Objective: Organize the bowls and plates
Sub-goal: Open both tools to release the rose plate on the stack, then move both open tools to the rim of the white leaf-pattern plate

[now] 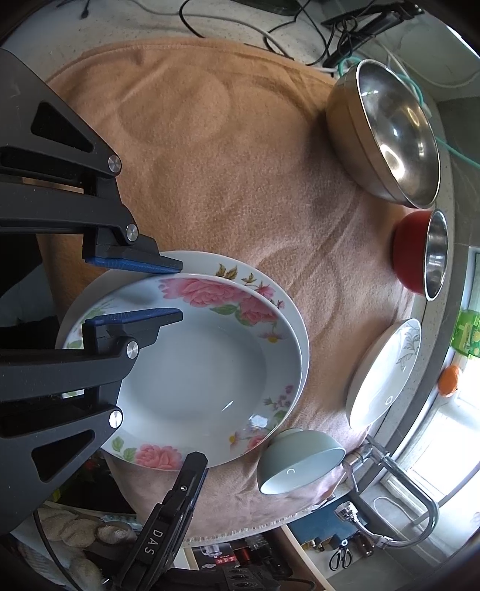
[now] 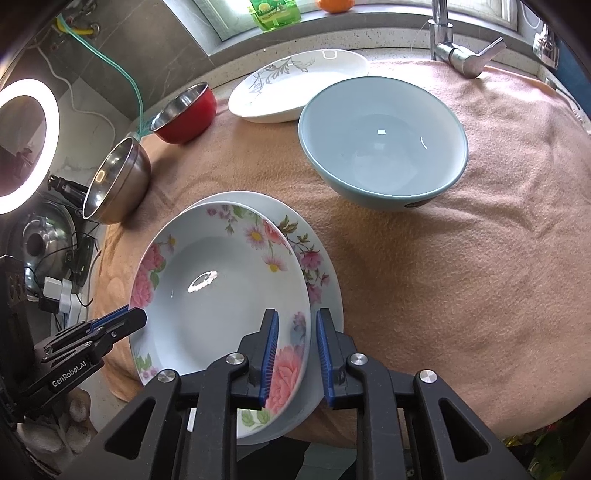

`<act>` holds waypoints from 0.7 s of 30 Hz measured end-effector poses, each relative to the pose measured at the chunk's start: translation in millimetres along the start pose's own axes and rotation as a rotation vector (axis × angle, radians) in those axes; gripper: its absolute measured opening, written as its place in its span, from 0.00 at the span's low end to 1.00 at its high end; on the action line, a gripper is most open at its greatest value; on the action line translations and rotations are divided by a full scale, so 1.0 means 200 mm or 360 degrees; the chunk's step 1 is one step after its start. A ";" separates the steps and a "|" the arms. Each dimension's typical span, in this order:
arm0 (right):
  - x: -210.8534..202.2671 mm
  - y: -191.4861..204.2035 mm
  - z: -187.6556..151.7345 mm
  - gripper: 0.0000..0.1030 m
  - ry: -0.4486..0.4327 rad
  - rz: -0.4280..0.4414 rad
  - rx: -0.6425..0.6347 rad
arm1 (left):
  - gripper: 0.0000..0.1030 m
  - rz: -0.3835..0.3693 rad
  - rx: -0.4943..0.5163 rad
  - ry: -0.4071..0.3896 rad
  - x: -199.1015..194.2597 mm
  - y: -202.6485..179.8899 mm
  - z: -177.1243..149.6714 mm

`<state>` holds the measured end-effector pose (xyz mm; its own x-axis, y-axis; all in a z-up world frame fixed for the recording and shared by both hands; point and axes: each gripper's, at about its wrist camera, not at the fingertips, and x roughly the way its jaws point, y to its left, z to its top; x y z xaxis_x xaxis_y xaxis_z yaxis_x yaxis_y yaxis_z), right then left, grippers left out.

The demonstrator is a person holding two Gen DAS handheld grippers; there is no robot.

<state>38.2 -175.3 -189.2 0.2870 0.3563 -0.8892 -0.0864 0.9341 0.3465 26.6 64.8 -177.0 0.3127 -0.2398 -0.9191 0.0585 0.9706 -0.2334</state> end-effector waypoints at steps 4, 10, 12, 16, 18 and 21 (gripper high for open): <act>-0.02 -0.02 0.01 0.23 -0.0016 -0.0014 0.0010 | 0.16 0.0000 -0.0014 -0.0022 -0.02 0.01 0.01; -0.08 -0.02 0.01 0.23 -0.0048 -0.0010 0.0011 | 0.16 -0.0010 -0.0041 -0.0073 -0.08 0.03 0.04; -0.10 -0.02 0.01 0.23 -0.0070 -0.0025 0.0000 | 0.16 -0.0016 -0.0051 -0.0094 -0.10 0.03 0.05; -0.15 -0.02 0.02 0.23 -0.0113 -0.0038 -0.0009 | 0.16 -0.0029 -0.0056 -0.0134 -0.15 0.03 0.08; -0.18 -0.02 0.02 0.23 -0.0145 -0.0053 -0.0009 | 0.16 -0.0037 -0.0060 -0.0149 -0.16 0.03 0.10; -0.22 -0.02 0.03 0.23 -0.0191 -0.0080 -0.0001 | 0.16 -0.0046 -0.0058 -0.0168 -0.18 0.03 0.12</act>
<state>32.2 -195.4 -149.6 0.4033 0.3038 -0.8632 -0.0696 0.9507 0.3020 37.9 79.6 -138.2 0.4094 -0.2625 -0.8738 0.0351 0.9615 -0.2724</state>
